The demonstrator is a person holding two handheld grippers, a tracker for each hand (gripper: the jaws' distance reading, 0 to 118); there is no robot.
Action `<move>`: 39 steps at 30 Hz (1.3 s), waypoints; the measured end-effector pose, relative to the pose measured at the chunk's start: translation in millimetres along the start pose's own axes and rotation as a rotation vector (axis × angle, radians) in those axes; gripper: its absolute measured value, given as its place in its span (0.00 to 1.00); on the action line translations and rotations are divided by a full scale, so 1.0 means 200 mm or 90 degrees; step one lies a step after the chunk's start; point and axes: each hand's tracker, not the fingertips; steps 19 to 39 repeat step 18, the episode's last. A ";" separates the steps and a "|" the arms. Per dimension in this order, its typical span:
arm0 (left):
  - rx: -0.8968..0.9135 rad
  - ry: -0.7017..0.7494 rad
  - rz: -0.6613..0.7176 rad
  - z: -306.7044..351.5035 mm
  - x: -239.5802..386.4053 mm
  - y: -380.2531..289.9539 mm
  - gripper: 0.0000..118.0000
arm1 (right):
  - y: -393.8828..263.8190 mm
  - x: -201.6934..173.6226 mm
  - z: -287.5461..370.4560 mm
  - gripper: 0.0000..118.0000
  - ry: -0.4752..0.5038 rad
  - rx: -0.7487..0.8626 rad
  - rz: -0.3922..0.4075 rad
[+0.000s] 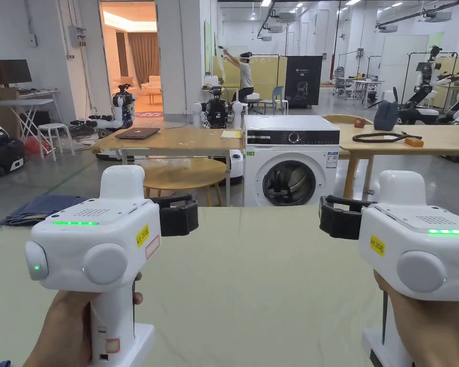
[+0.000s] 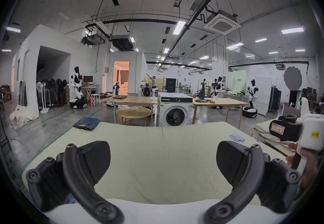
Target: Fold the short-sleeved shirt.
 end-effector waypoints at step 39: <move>-0.029 0.003 0.033 -0.04 -0.01 -0.02 1.00 | -0.01 0.00 -0.01 1.00 0.004 0.001 0.004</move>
